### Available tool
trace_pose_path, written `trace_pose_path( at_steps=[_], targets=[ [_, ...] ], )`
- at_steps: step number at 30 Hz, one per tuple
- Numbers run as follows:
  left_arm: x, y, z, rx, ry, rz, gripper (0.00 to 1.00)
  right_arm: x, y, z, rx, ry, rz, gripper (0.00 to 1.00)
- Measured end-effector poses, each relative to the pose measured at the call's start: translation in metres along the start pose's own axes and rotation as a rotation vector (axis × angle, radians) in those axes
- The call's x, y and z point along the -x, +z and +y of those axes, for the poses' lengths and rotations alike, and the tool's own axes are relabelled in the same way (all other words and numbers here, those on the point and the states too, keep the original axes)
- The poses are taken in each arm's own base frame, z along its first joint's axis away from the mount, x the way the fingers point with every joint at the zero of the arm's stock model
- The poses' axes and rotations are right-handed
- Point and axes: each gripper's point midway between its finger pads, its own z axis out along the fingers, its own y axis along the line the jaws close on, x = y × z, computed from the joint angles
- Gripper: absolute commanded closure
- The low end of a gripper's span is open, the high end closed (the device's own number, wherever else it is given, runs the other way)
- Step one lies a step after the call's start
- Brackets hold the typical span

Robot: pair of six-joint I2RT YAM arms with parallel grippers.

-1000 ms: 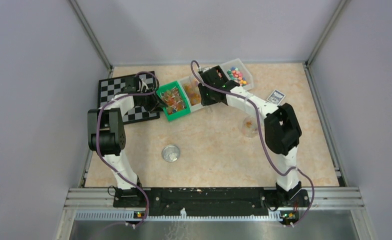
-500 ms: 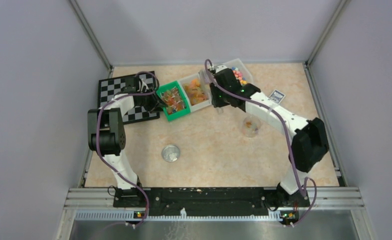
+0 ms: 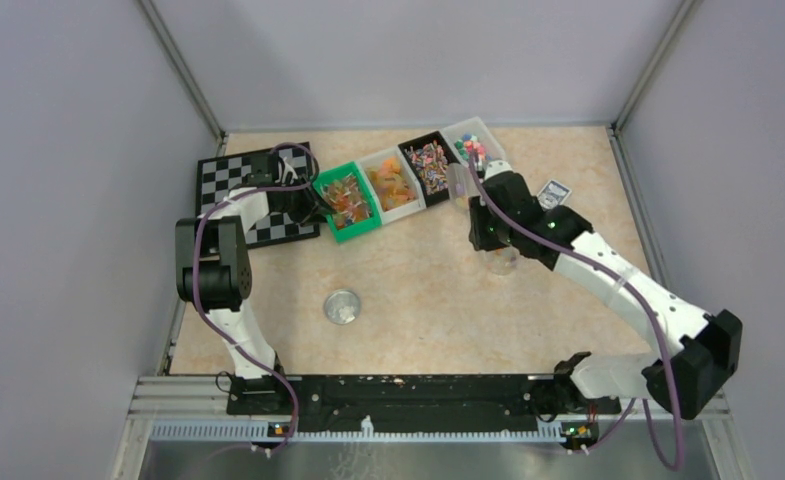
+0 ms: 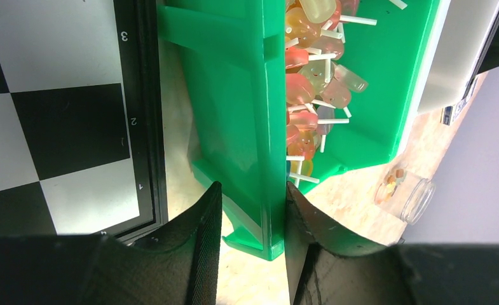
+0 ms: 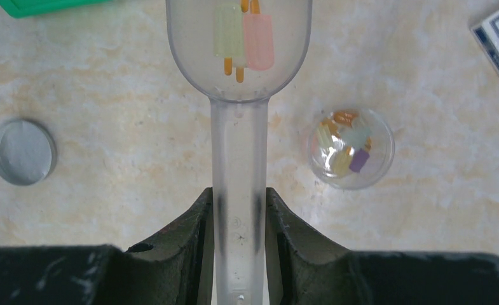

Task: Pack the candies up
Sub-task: Place the fake candies in the packing bottle.

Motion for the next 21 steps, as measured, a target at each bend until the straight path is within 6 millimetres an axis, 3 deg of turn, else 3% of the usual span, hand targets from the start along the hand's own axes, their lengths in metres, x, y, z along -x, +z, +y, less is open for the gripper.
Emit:
trace_pose_path(
  at_steps=[8, 13, 21],
  targets=[
    [0.0, 0.0, 0.0, 0.0, 0.002, 0.0, 0.59, -0.058, -0.035, -0.024, -0.043, 0.08, 0.101, 1.0],
    [0.0, 0.0, 0.0, 0.0, 0.002, 0.0, 0.59, -0.07, -0.056, -0.032, -0.068, 0.16, 0.114, 1.0],
    [0.0, 0.0, 0.0, 0.0, 0.003, 0.0, 0.59, -0.096, -0.067, -0.043, -0.151, 0.247, 0.209, 1.0]
  ],
)
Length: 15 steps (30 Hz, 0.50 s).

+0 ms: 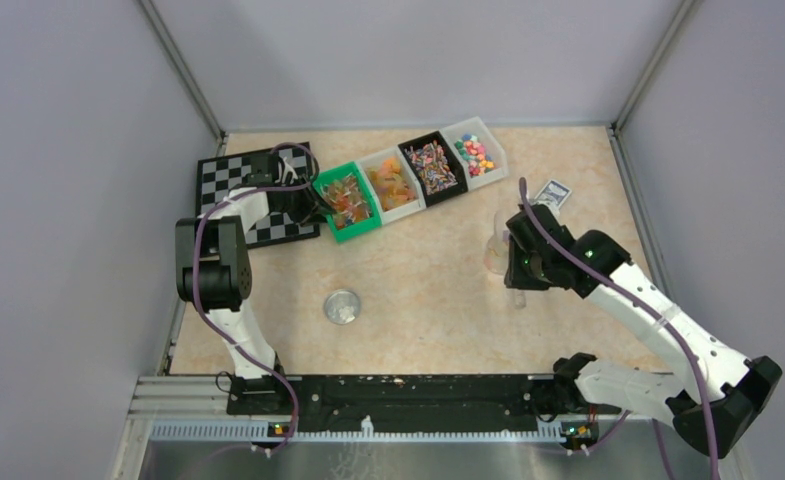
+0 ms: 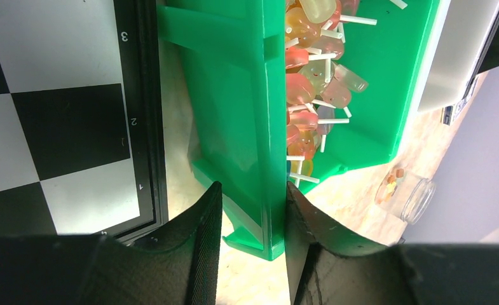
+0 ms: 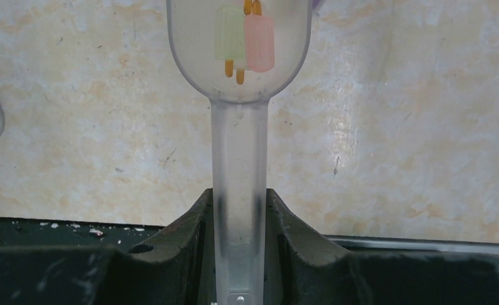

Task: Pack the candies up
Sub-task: Place the fake candies in the packing bottle.

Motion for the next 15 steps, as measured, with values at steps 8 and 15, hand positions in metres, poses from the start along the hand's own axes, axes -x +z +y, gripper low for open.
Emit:
trace_pose_path(
  at_steps=[8, 15],
  targets=[
    [0.0, 0.0, 0.0, -0.001, 0.0, 0.0, 0.59, -0.022, 0.0, -0.001, -0.02, 0.046, 0.111, 1.0],
    [0.0, 0.0, 0.0, -0.001, 0.0, 0.0, 0.59, -0.043, 0.004, -0.008, -0.061, 0.072, 0.196, 1.0]
  ],
)
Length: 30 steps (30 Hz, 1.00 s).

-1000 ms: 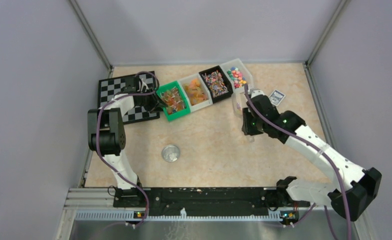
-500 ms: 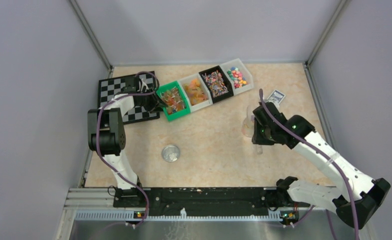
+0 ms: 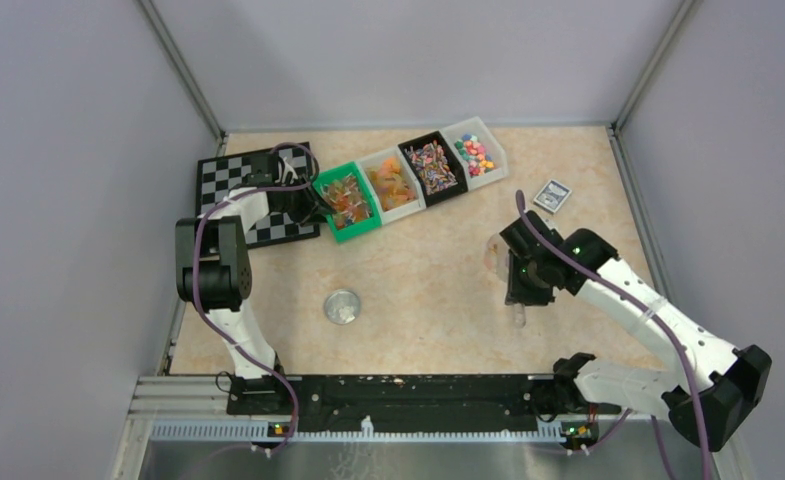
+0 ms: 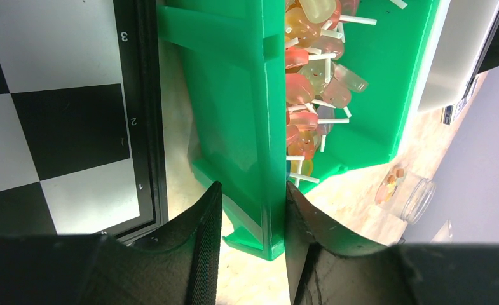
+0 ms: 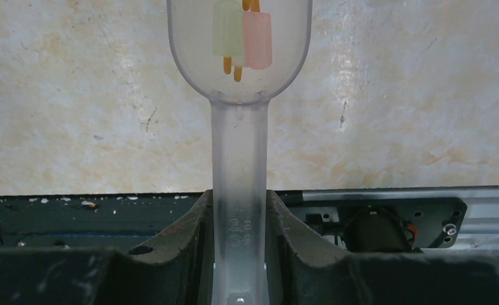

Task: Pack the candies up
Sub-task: Place the fake candies in the packing bottle.

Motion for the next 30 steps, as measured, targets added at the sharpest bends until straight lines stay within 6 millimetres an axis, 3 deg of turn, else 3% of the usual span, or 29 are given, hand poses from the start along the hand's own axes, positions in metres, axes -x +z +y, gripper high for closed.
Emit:
trace_pose_path(
  at_steps=[12, 21, 30],
  targets=[
    [0.0, 0.0, 0.0, -0.002, 0.0, 0.001, 0.59, -0.015, 0.004, -0.002, -0.05, 0.005, 0.108, 1.0],
    [0.0, 0.0, 0.0, -0.002, 0.0, 0.001, 0.59, 0.005, -0.01, 0.004, -0.029, -0.002, 0.087, 1.0],
    [0.0, 0.0, 0.0, -0.002, 0.0, 0.001, 0.59, 0.007, -0.013, -0.003, -0.027, -0.008, 0.151, 1.0]
  ],
)
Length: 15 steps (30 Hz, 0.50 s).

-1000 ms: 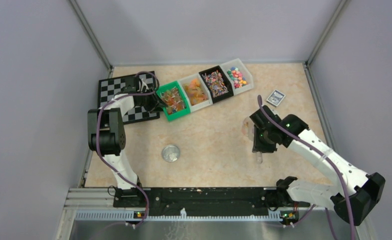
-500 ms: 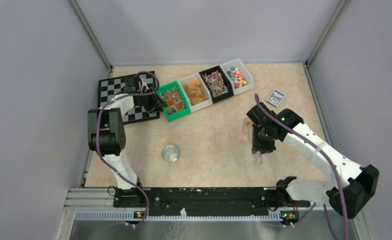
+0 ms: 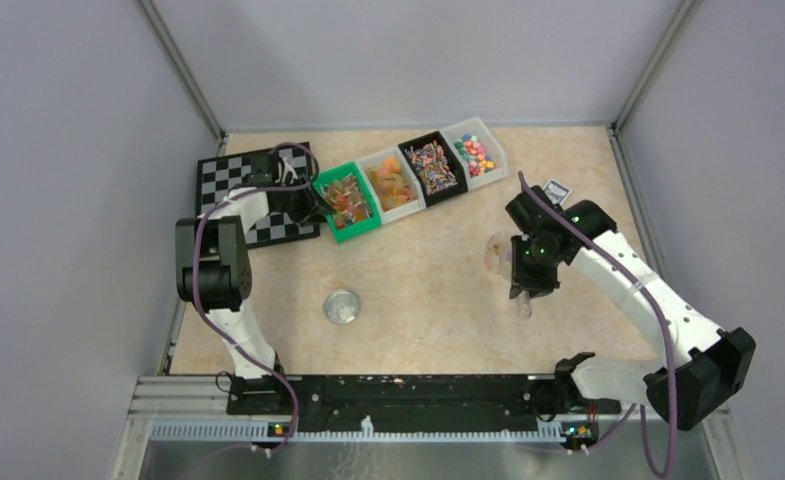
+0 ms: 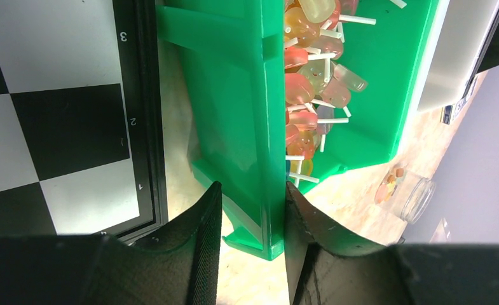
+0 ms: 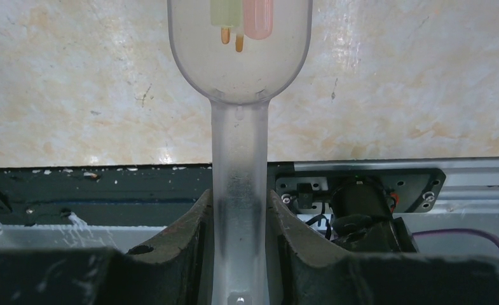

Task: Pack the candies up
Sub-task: Place the fake candies in the packing bottle.

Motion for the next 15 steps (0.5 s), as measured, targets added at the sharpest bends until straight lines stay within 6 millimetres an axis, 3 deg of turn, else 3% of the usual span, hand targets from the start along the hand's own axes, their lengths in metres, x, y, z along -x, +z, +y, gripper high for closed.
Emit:
trace_pose_path(
  at_steps=[15],
  targets=[
    [0.0001, -0.0001, 0.0001, 0.0, 0.0, 0.0, 0.59, -0.0036, -0.0004, -0.0079, 0.022, -0.051, 0.136, 1.0]
  ],
)
